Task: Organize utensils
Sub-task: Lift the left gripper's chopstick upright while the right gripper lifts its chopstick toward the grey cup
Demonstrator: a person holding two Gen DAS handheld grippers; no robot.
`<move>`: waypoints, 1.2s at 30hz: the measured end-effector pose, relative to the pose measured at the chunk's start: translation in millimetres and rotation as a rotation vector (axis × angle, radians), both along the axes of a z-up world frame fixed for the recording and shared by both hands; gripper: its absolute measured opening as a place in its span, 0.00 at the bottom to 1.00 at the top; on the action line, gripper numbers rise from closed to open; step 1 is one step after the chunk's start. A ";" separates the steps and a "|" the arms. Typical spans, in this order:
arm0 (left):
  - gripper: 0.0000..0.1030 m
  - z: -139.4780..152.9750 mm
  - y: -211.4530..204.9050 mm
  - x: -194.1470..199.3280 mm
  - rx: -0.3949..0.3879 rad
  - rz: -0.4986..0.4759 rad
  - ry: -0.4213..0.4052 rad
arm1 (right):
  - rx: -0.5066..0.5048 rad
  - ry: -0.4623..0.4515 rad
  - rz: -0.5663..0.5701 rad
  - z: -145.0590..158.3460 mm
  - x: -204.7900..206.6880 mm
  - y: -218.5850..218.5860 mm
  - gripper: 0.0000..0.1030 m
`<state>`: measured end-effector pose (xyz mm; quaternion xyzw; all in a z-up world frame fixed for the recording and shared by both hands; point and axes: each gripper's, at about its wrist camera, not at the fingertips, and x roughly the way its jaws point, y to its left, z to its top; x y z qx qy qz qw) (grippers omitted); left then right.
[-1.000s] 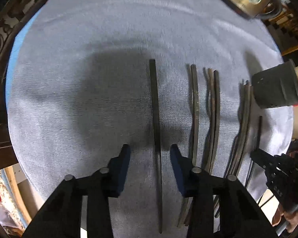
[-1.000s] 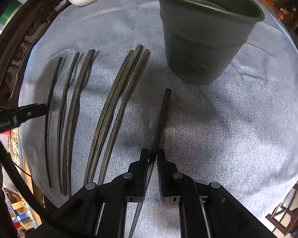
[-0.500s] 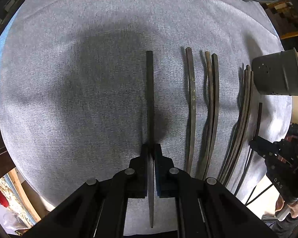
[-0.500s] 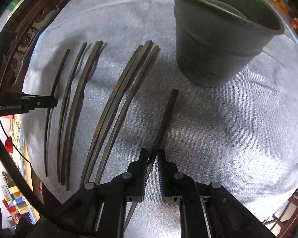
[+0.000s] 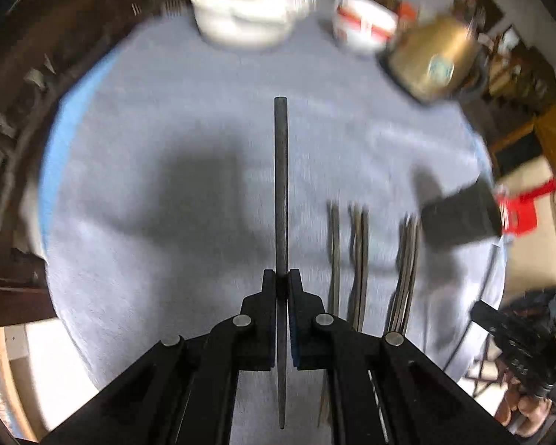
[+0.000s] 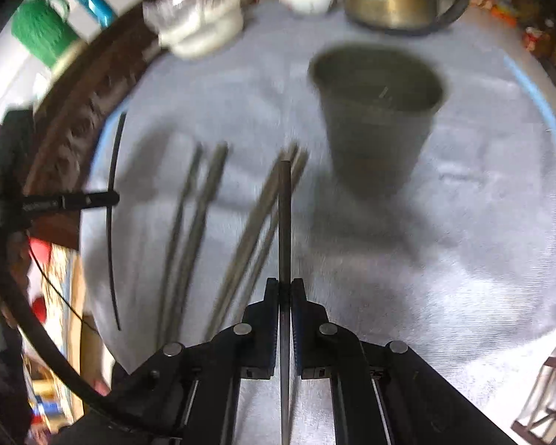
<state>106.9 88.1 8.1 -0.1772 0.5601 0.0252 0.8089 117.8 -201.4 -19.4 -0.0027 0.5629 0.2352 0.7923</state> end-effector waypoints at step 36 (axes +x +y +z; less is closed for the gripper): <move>0.06 18.4 -29.3 -112.6 0.309 0.172 -0.463 | 0.029 -0.661 -0.329 85.5 -93.9 -64.7 0.07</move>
